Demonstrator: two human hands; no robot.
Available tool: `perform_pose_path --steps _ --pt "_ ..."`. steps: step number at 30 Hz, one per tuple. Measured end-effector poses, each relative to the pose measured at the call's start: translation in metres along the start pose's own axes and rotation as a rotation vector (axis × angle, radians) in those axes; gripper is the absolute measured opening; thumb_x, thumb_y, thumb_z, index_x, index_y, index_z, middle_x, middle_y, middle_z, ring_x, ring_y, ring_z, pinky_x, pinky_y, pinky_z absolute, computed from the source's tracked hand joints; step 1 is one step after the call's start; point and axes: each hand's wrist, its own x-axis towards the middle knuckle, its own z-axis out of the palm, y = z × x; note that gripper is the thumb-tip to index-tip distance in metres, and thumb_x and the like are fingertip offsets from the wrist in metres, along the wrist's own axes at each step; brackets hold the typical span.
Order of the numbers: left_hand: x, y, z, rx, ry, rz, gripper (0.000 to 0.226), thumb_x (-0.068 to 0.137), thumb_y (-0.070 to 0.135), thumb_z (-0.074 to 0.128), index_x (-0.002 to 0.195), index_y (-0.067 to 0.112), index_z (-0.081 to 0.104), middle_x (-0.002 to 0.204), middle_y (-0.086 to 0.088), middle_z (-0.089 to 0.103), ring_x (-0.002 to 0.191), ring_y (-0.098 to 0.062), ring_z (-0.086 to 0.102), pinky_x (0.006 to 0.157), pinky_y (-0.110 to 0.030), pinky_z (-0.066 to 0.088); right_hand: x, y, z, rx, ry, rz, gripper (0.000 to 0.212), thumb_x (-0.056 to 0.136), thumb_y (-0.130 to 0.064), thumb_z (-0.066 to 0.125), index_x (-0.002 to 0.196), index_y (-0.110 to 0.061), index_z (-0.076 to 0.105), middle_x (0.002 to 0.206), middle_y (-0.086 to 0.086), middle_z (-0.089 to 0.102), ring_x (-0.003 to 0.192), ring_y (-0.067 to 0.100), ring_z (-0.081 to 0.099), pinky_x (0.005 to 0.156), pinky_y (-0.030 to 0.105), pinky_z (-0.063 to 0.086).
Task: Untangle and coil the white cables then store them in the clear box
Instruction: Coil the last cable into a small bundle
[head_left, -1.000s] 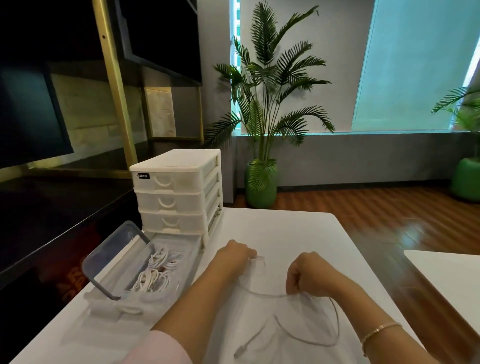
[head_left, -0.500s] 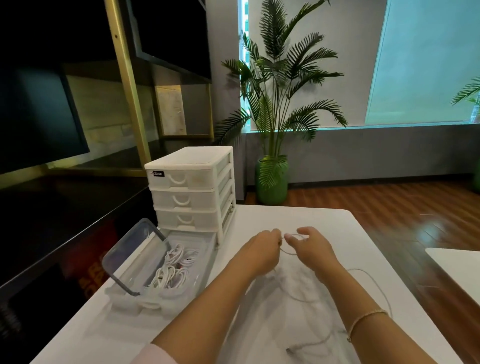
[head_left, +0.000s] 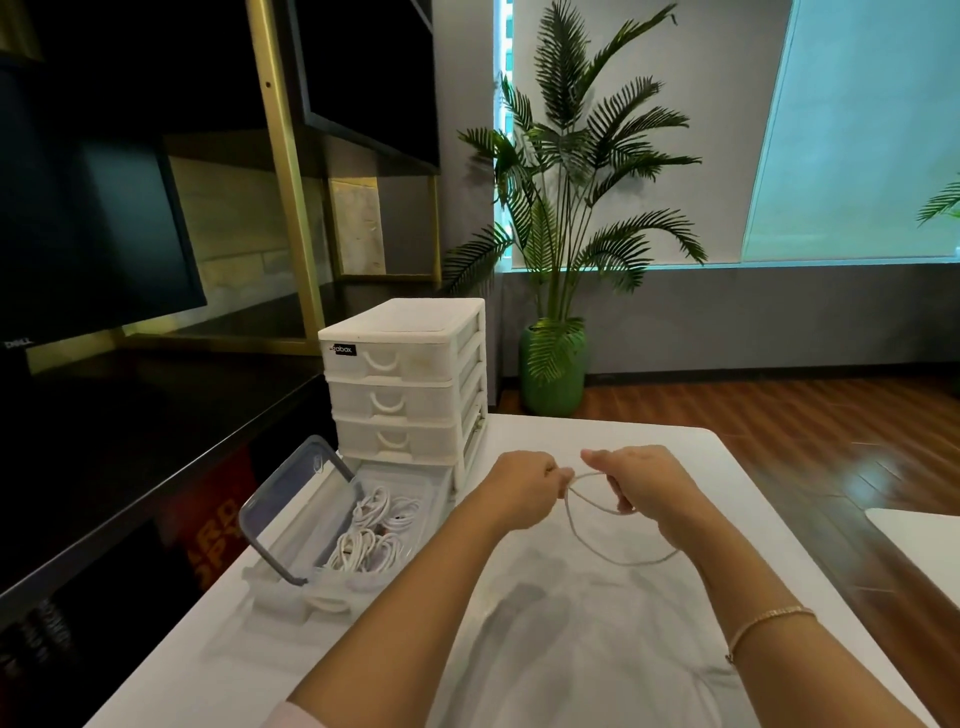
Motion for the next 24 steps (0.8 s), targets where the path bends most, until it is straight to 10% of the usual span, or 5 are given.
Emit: perform_pose_path --steps 6,14,20,24 --pt "-0.003 -0.009 -0.011 -0.580 -0.059 -0.139 0.034 0.100 0.029 0.037 0.091 0.008 0.062 0.084 -0.005 0.056 0.075 -0.014 0.048 0.073 -0.025 0.040 -0.005 0.009 -0.006 -0.154 -0.186 -0.051 0.030 0.072 -0.014 0.076 0.057 -0.010 0.050 0.068 0.008 0.058 0.069 0.019 0.054 0.064 0.028 0.048" --pt "-0.016 -0.021 0.002 -1.483 -0.374 -0.201 0.030 0.099 0.017 0.038 0.093 0.005 0.064 0.057 0.001 0.054 0.050 -0.009 0.046 0.051 -0.020 0.042 -0.006 0.032 0.002 0.555 -0.053 -0.052 0.009 0.089 -0.012 0.059 0.087 -0.006 0.053 0.073 0.015 0.062 0.038 0.013 0.050 0.065 0.035 0.057" --pt "-0.017 -0.020 0.016 -1.805 -0.250 -0.111 0.027 0.100 0.022 0.036 0.097 0.007 0.057 0.056 0.003 0.053 0.047 -0.008 0.047 0.046 -0.019 0.044 -0.004 0.034 0.016 0.314 -0.007 -0.079 0.021 0.094 -0.029 0.050 0.097 -0.015 0.065 0.058 0.002 0.043 0.046 0.011 0.028 0.041 0.022 0.026" --pt "-0.016 -0.025 0.024 -1.955 -0.039 -0.081 0.022 0.099 0.009 0.038 0.106 0.002 0.058 0.062 -0.002 0.060 0.051 -0.009 0.056 0.052 -0.020 0.052 -0.005 0.039 0.025 -0.070 -0.020 -0.254 0.026 0.091 -0.036 0.053 0.101 -0.020 0.071 0.085 -0.007 0.068 0.069 0.006 0.055 0.066 0.022 0.047"
